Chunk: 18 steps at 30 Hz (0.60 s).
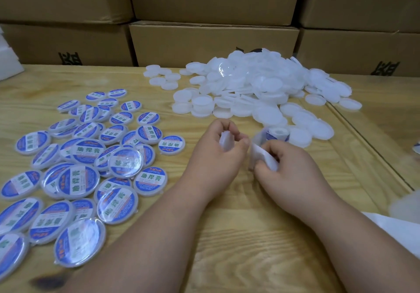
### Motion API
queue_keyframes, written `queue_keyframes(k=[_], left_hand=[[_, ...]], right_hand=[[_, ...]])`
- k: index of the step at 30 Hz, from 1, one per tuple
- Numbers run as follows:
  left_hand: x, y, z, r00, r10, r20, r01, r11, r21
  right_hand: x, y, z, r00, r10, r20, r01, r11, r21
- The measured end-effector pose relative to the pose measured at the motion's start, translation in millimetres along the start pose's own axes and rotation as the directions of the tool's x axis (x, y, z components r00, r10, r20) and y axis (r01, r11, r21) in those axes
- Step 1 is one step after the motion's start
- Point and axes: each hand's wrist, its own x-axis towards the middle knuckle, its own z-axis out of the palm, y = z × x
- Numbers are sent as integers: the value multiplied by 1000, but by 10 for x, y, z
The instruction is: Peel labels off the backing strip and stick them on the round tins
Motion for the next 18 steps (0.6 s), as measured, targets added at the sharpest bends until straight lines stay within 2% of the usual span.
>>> queue_keyframes(k=[4,9,12,16,18], left_hand=[[-5,6,27,1000,11,23,-11,1000,28],[10,7,5,1000,-12,28,13,999,-38],[-4,16,-5,998,-3,58,7,998,-60],[-35,44,15,992,-22,122,28,999,-41],[-49,64,31,988,-26,154,29,999,-20]], right_hand=[[5,-6,-21,999,3,33,-8,987,159],[-66,-113,-75,994,19,106,-59,920,388],[-79,-141,-183,985,-8,172,-73,887,457],[15,-31,-266,947,168,276,-285,834,473],[32,-23,-247,938,173,300,-308,812,495]])
